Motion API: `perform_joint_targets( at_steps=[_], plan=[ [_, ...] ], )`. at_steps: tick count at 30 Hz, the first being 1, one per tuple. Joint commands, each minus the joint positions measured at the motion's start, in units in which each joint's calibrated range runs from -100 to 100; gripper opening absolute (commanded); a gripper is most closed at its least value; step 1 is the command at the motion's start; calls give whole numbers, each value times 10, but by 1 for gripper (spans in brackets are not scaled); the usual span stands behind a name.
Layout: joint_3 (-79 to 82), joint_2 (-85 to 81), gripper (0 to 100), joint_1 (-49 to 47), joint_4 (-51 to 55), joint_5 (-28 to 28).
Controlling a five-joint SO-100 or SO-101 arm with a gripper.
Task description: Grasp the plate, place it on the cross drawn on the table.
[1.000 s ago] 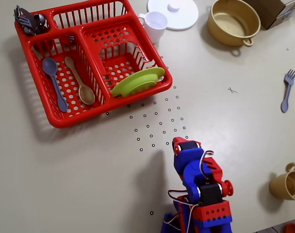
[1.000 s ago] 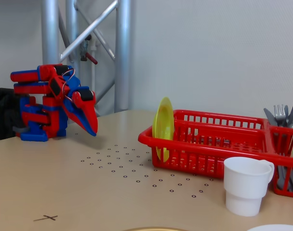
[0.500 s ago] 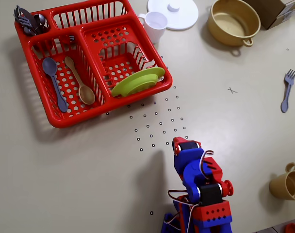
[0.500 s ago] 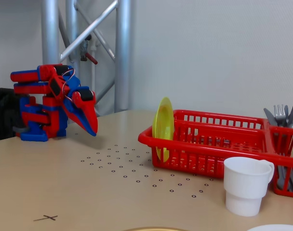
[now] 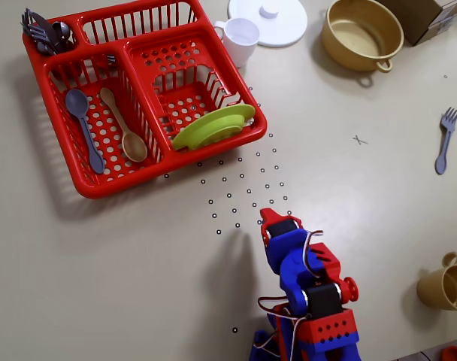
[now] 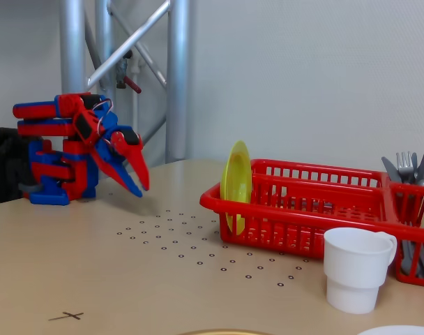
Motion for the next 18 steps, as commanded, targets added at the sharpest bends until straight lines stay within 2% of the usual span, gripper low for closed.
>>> perform_joint_targets(
  at_steps=[1,8,12,18],
  plan=[
    [-48,71,14,-15,-5,7],
    [-378,365,21,-25,2,-21],
    [-576,501,22,-26,6,-16],
    [-707,583,25,-24,7,3]
  ],
)
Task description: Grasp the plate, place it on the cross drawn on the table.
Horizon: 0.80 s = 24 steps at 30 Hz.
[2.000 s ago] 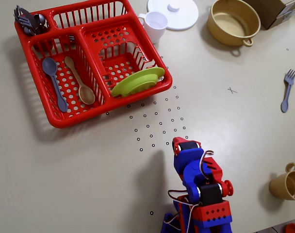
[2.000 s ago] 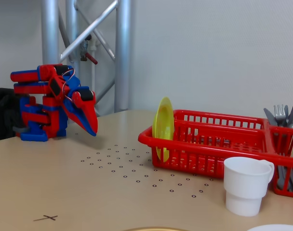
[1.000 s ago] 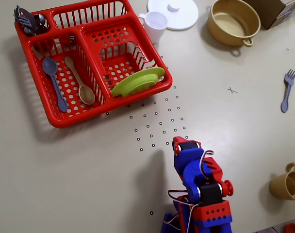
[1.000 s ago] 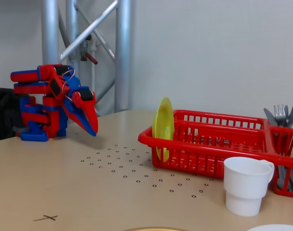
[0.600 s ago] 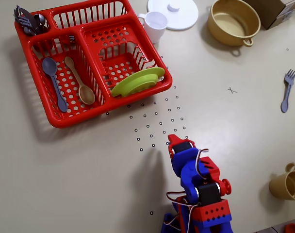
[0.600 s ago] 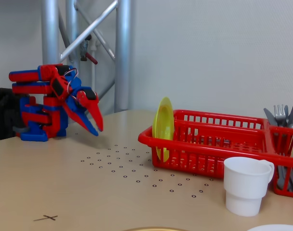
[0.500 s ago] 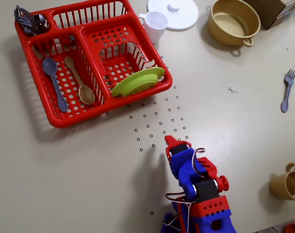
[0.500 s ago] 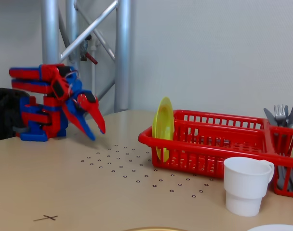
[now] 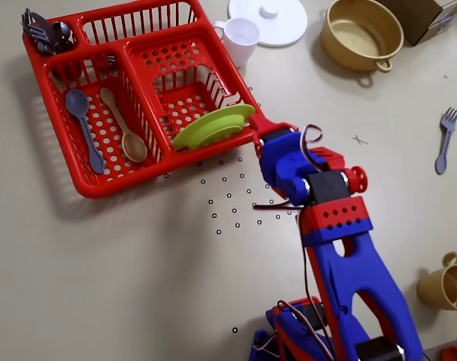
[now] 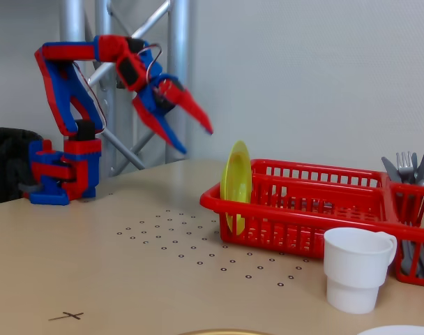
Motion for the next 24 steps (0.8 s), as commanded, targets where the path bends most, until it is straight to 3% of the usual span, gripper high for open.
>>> perform_joint_targets(
  at_steps=[1,20,24],
  plan=[
    [-65,1,25,0,12,4],
    [-189,108,26,-7,35,15],
    [-307,168,26,-13,119,2]
  ],
)
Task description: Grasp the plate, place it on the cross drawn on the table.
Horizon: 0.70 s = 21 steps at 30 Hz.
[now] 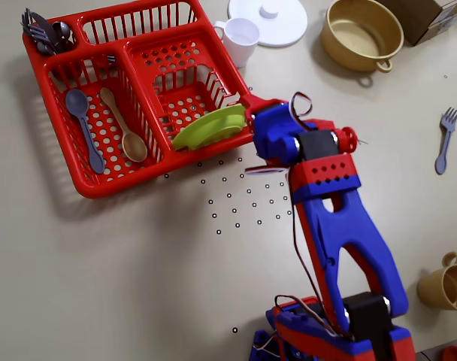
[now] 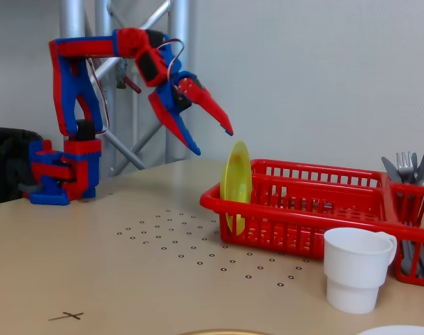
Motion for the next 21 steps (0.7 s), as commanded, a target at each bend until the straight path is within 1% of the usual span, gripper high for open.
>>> perform_joint_targets(
  at_steps=[1,4,6,10,16,21],
  plan=[
    [-142,25,26,-15,74,-13],
    [-268,88,26,-26,165,-25],
    [-311,115,26,-31,189,-27],
    [-345,160,26,-35,195,-23],
    [-446,241,27,-45,231,-22],
    [-471,274,26,-52,232,-21]
  ],
)
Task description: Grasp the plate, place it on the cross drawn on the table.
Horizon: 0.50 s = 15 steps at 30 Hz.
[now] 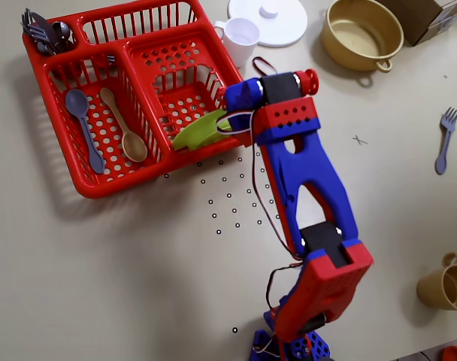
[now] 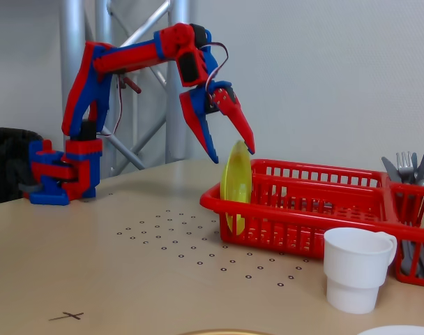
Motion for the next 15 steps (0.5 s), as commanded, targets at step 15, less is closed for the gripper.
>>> perform_joint_targets(
  at_steps=[15],
  plan=[
    [-126,58,22,-30,20,-4]
  ],
)
